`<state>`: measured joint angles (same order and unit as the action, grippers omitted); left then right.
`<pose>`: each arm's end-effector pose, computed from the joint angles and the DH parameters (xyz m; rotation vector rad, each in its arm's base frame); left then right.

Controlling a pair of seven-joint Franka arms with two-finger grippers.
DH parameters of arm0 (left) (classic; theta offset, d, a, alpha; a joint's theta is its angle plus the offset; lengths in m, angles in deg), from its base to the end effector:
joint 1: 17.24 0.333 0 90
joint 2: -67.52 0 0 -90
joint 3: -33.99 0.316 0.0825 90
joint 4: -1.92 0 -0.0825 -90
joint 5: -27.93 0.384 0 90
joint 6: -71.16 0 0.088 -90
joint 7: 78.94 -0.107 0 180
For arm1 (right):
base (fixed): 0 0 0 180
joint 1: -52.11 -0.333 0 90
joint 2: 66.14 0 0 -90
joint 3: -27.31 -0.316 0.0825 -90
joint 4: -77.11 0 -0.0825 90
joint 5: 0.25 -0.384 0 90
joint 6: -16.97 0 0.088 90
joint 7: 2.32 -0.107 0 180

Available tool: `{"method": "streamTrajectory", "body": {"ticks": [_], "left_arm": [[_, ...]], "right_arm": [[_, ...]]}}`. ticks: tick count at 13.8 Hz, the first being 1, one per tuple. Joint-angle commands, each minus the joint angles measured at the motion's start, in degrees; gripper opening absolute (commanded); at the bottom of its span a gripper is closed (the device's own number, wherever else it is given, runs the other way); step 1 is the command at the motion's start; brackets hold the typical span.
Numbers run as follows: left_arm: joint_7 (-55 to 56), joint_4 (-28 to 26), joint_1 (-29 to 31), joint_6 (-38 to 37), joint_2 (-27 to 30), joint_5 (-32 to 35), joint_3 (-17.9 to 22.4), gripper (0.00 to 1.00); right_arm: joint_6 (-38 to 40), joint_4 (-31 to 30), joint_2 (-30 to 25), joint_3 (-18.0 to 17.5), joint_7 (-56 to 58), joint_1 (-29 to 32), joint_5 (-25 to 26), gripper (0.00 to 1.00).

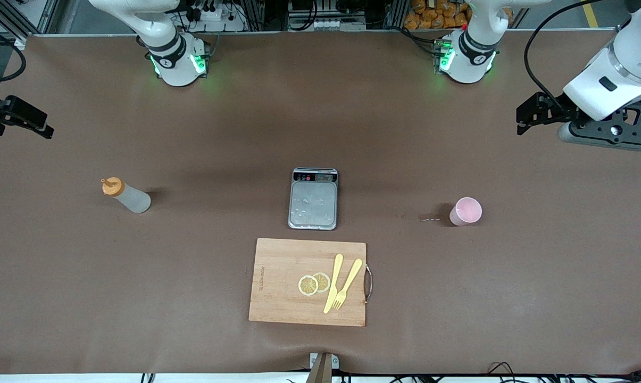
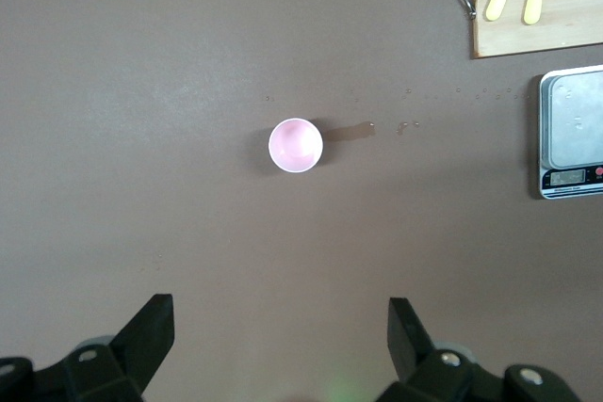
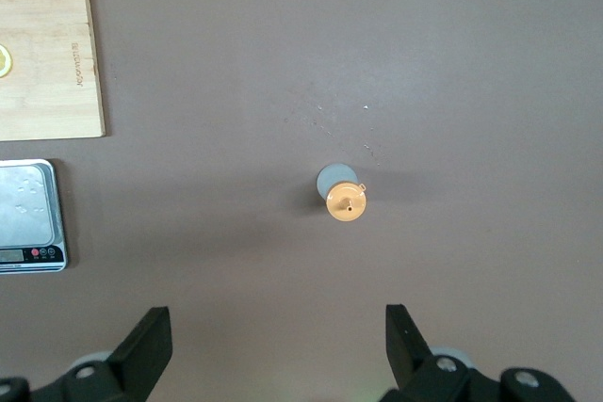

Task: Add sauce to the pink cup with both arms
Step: 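Move the left gripper down toward the pink cup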

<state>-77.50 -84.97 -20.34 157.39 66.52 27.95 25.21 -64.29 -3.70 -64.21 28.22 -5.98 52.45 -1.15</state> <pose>0.5418 -0.1131 0.6347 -3.1272 0.2857 0.0453 0.5487 -0.0099 0.6672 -3.1241 0.1305 0.0409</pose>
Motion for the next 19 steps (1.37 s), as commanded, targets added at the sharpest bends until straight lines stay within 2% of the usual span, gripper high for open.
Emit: {"method": "streamTrajectory", "body": {"ticks": [1,8,14,19], "left_arm": [[0.5,0.7,0.2,-1.9,0.8,-1.0,0.0,1.00],[-1.5,0.5,0.0,-2.8,1.5,-0.8,0.0,1.00],[1.5,-0.1,0.2,-4.8,1.3,-1.0,-0.4,1.00],[1.5,-5.2,0.7,-4.4,1.8,-1.1,-0.3,1.00]], "right_arm": [[-0.2,-0.5,-0.4,-0.3,1.0,0.6,0.1,1.00],[-0.1,-0.5,-0.4,-0.4,0.9,0.4,0.1,1.00],[0.5,-0.6,0.4,-0.3,0.1,0.9,0.2,1.00],[0.4,-1.1,3.0,-0.3,0.1,4.0,0.4,1.00]]}}
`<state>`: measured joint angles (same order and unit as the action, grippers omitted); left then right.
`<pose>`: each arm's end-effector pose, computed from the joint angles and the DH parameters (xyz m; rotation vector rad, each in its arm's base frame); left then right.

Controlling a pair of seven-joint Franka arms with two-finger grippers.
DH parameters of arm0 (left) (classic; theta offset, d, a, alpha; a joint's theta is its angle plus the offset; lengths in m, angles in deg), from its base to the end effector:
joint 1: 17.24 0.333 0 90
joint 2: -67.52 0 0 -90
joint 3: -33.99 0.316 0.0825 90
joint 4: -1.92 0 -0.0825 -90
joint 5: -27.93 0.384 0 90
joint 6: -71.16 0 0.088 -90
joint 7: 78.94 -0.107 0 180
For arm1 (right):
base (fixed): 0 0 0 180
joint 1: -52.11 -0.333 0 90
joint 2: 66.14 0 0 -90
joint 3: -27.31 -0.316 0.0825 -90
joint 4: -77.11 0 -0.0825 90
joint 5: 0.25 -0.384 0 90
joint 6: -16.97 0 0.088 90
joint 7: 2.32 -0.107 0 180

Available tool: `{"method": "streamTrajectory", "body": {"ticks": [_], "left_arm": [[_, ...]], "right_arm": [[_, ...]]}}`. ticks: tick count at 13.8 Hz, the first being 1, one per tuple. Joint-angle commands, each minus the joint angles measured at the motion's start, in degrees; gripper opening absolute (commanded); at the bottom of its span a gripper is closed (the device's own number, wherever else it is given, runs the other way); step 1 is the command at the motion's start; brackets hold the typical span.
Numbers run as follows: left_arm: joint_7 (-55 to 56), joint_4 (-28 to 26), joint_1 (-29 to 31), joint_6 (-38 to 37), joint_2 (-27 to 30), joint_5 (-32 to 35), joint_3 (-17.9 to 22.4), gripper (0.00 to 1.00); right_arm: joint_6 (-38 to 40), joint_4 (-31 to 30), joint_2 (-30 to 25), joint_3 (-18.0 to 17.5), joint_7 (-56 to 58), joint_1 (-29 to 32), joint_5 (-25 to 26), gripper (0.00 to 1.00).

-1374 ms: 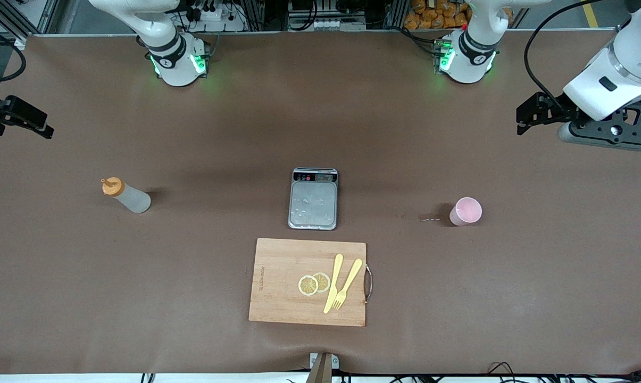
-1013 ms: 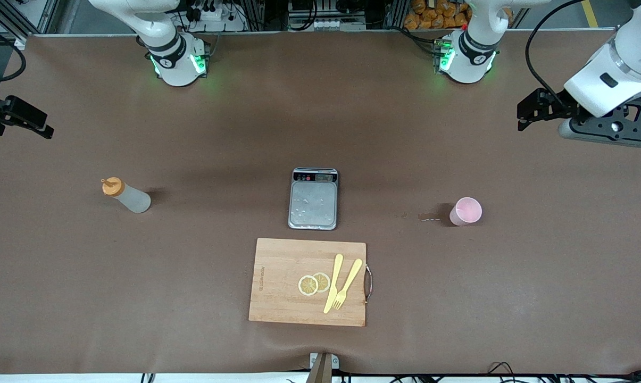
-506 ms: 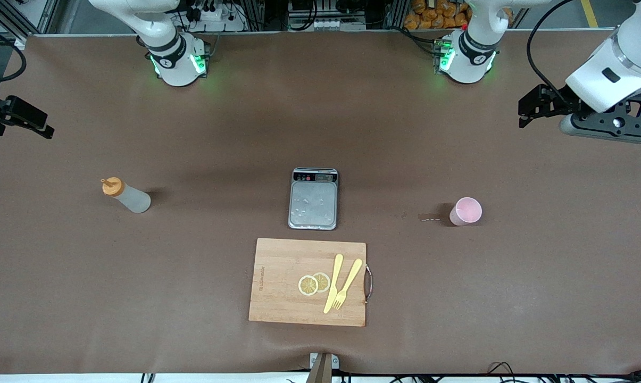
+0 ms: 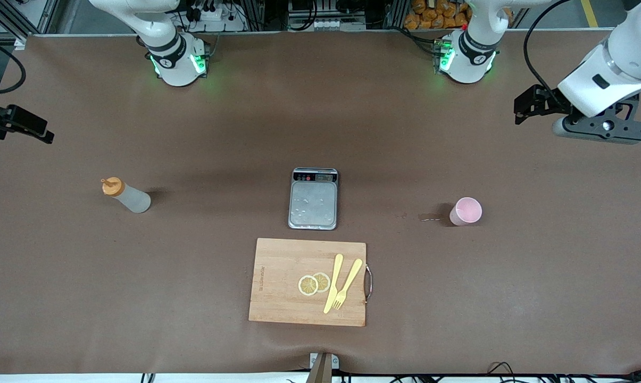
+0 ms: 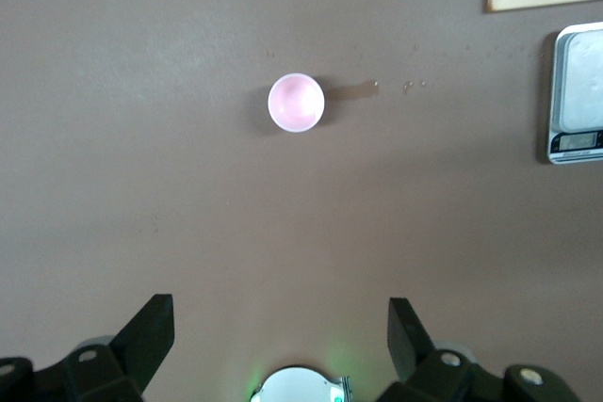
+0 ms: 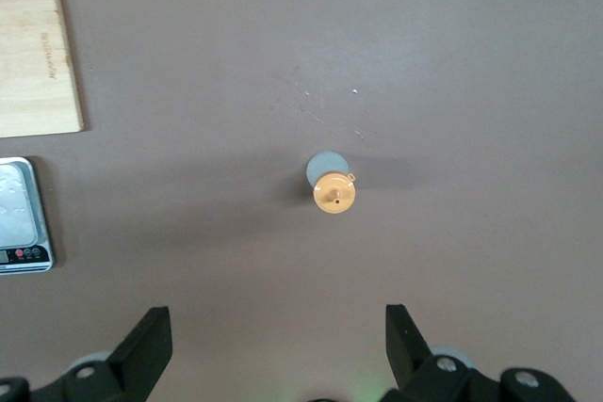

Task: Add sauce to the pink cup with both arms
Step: 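Move the left gripper down toward the pink cup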

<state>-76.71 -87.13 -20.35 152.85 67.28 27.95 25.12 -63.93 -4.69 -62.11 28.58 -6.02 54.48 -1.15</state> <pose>0.5281 -0.1118 0.6182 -3.1074 0.2651 0.2055 0.5590 -0.0332 0.6385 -3.1185 0.1972 0.1345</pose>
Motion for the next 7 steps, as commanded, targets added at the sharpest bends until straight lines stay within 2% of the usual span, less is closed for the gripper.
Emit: {"method": "streamTrajectory", "body": {"ticks": [1,3,7], "left_arm": [[0.6,-4.4,1.3,0.9,1.0,-1.1,-0.2,1.00],[0.3,-9.0,1.9,5.2,1.1,-1.1,-0.2,1.00],[0.3,-17.8,3.0,18.6,0.2,-0.8,-0.1,1.00]], "right_arm": [[0.1,-0.1,1.2,-0.7,0.1,2.3,0.4,1.00],[0.9,-1.3,1.4,-0.7,0.0,3.4,0.3,1.00],[0.5,-2.3,2.5,-0.7,0.7,8.1,0.0,1.00]]}}
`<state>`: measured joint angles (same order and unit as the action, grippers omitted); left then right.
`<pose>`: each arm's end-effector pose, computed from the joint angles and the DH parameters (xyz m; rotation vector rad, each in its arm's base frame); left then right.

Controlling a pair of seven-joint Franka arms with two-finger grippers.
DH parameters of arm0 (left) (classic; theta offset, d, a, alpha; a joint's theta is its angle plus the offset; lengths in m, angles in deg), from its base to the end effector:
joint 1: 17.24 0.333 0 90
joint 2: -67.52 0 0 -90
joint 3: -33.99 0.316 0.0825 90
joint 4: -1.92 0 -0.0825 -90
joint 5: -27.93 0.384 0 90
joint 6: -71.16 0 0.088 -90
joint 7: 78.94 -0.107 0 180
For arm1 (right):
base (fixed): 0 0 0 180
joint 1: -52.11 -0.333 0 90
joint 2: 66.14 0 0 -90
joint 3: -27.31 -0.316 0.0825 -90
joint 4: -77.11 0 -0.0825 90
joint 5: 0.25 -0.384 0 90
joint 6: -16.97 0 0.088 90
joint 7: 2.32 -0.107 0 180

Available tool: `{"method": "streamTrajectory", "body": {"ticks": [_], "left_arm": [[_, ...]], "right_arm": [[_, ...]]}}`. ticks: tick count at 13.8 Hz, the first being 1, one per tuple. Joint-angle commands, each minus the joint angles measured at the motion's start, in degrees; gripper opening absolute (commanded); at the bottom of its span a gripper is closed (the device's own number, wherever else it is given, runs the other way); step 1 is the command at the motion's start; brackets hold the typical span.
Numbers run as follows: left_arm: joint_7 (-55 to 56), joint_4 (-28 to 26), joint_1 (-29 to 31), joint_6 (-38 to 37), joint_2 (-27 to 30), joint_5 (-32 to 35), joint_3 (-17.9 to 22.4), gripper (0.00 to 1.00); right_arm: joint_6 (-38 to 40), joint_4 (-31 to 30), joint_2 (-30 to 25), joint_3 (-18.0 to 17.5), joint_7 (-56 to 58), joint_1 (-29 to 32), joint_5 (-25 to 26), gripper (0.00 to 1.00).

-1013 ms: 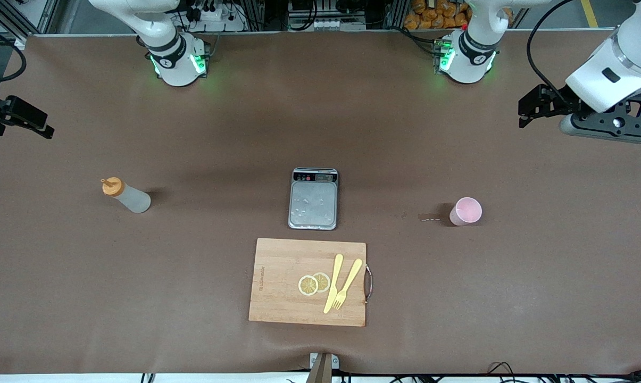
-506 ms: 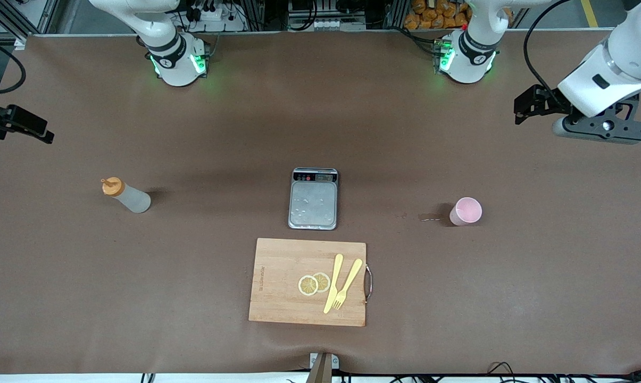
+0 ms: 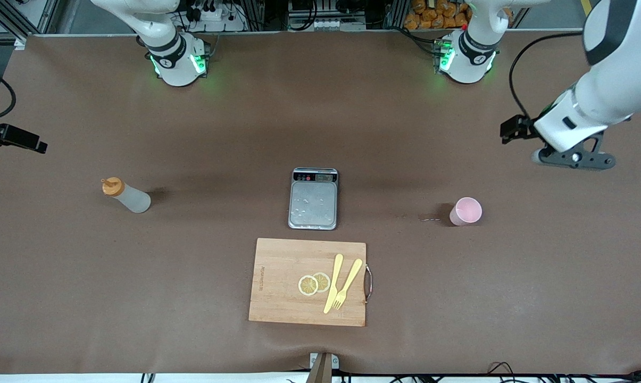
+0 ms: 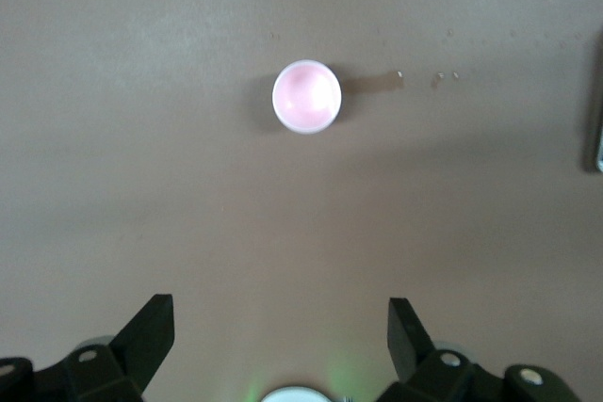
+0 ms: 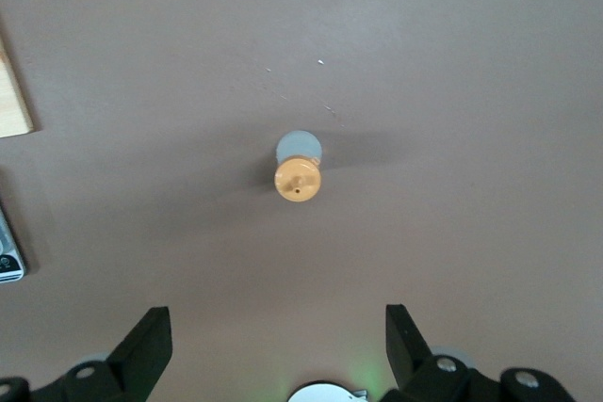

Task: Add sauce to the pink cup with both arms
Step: 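Move the left gripper down toward the pink cup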

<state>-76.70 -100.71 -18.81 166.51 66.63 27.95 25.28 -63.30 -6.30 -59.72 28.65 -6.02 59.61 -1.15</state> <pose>0.5431 -0.0980 0.5198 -3.1125 0.2191 0.2216 0.5637 -0.0850 0.6013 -3.0920 0.3377 0.2589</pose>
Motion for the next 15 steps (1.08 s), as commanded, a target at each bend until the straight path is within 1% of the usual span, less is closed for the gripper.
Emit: {"method": "streamTrajectory", "body": {"ticks": [1,2,4,6,7,8,10,13,15], "left_arm": [[0.3,-6.2,1.7,7.6,0.5,-0.5,-0.3,1.00],[0.3,-7.8,1.7,9.6,0.0,-0.5,-0.2,1.00],[0.9,-7.8,2.3,12.3,-3.9,-0.5,-0.3,1.00],[2.0,-7.7,2.0,12.5,-4.2,-1.1,-0.4,1.00],[1.9,-7.8,2.0,12.6,-4.6,-1.1,-0.4,1.00],[1.1,-7.5,2.4,13.1,-6.1,-1.1,-0.5,1.00],[1.0,-7.7,2.5,17.0,-10.4,-0.6,-0.3,1.00],[1.5,-7.5,2.5,23.1,-14.3,-0.9,-0.3,1.00],[2.0,-7.3,2.4,25.7,-16.8,-1.2,-0.4,1.00]], "right_arm": [[-0.1,-0.8,0.1,-0.8,0.8,3.5,-0.5,1.00],[0.1,-0.9,0.2,-0.8,0.8,4.0,-0.7,1.00],[0.1,-1.7,0.1,-0.8,0.8,4.5,-0.7,1.00],[0.3,-2.4,0.1,-0.8,0.7,6.5,-0.8,1.00],[0.2,-3.9,0.1,-0.8,0.7,8.3,-1.2,1.00],[-0.1,-5.1,0.6,-0.8,0.7,10.0,-2.6,1.00],[0.3,-6.9,1.8,-0.7,0.7,14.5,-6.8,1.00],[0.4,-7.8,4.4,-0.7,-0.1,17.9,-7.9,1.00],[2.7,-7.7,7.6,-0.7,-3.4,20.7,-10.6,1.00]]}}
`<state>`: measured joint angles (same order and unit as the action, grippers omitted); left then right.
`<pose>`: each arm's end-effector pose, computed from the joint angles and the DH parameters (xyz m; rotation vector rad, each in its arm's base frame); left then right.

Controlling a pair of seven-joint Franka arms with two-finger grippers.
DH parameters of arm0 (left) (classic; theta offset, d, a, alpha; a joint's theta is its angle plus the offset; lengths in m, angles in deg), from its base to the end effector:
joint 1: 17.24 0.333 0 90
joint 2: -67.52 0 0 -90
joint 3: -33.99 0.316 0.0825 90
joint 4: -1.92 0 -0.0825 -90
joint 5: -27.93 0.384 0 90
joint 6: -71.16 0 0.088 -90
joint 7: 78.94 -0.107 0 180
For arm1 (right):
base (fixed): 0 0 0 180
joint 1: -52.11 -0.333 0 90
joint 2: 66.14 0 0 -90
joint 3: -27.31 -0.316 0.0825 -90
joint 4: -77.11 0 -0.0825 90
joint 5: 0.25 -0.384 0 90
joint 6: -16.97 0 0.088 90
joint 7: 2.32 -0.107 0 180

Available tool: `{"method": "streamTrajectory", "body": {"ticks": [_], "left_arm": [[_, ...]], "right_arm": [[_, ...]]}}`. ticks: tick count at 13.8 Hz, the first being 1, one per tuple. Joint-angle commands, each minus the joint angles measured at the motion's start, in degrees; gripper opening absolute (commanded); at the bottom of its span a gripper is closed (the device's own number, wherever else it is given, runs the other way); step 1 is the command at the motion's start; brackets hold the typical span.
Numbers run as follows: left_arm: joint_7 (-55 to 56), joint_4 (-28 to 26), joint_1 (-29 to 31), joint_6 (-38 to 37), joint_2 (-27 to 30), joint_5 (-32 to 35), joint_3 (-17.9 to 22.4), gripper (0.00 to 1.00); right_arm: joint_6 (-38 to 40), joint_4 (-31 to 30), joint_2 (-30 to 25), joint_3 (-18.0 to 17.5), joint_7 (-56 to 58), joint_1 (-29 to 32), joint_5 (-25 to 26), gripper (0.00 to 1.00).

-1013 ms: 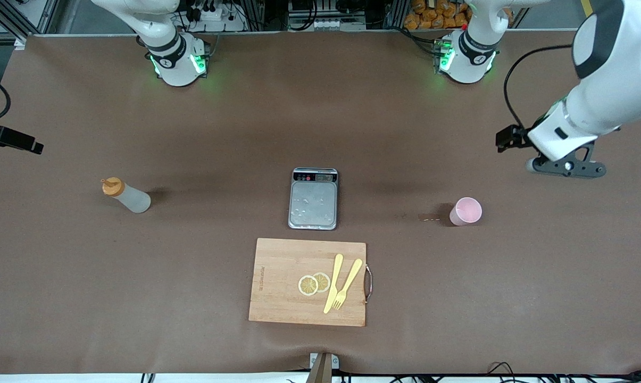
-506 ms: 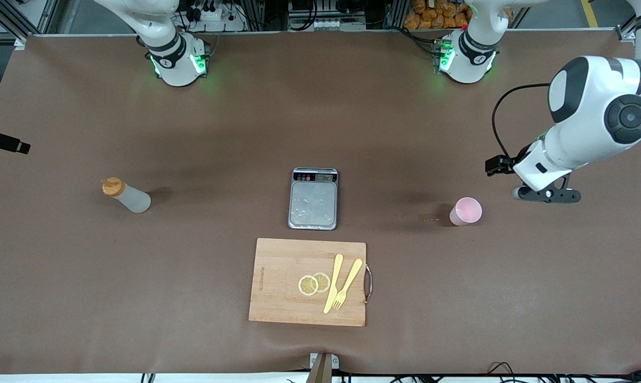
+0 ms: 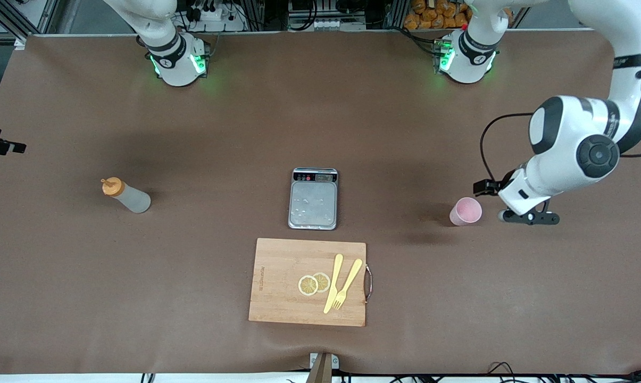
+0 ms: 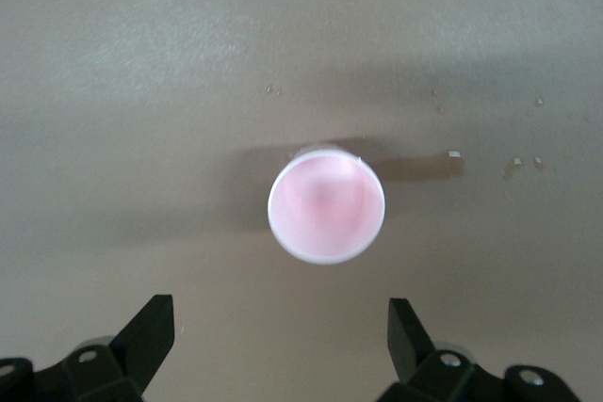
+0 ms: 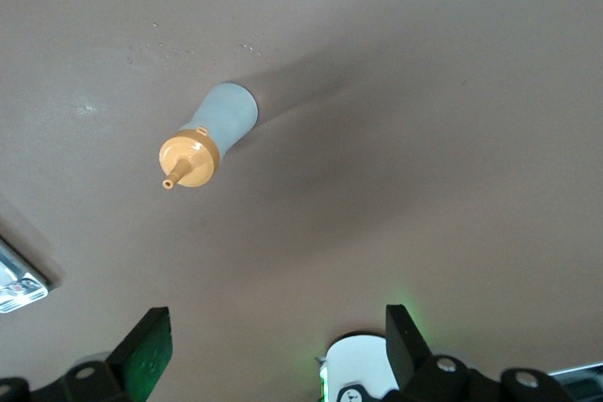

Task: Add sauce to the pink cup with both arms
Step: 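Grasp the pink cup with the left gripper while the right gripper grasps the bottle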

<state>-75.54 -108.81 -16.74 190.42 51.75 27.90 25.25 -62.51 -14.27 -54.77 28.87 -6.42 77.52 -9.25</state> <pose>0.5912 -0.0821 0.3372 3.1035 -0.1259 -0.1972 0.5214 -0.2427 0.4906 -2.7575 0.7720 0.5337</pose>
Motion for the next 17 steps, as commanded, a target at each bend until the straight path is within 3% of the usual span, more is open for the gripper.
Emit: {"method": "streamTrajectory", "body": {"ticks": [1,5,8,11,14,16,17], "left_arm": [[0.5,1.4,0.9,1.8,-2.7,-2.3,-0.3,1.00],[-0.6,1.6,1.6,5.3,-7.5,-2.5,-0.1,1.00],[-0.5,1.7,1.4,6.8,-9.0,0.3,0.0,1.00],[-0.5,1.7,1.1,7.0,-10.5,3.1,-0.1,1.00],[-0.4,2.1,0.9,7.6,-11.8,3.1,-0.2,1.00],[-0.1,2.2,0.9,7.8,-12.3,3.1,-0.3,1.00],[0.0,2.2,0.9,7.9,-12.5,3.1,-0.3,0.79]], "right_arm": [[3.1,0.4,4.1,-0.9,-6.2,3.5,-3.3,1.00],[3.5,0.9,7.3,-0.9,-15.4,4.5,-4.0,1.00],[3.5,1.7,11.9,-0.9,-18.7,7.6,-10.2,1.00],[3.5,3.3,16.4,-0.9,-20.5,8.8,-12.3,1.00],[3.4,4.0,21.5,-0.9,-32.1,11.9,-21.3,1.00],[3.5,5.9,24.8,-0.9,-34.6,12.6,-24.0,1.00],[3.5,5.9,26.1,-0.9,-34.6,12.6,-25.1,1.00]]}}
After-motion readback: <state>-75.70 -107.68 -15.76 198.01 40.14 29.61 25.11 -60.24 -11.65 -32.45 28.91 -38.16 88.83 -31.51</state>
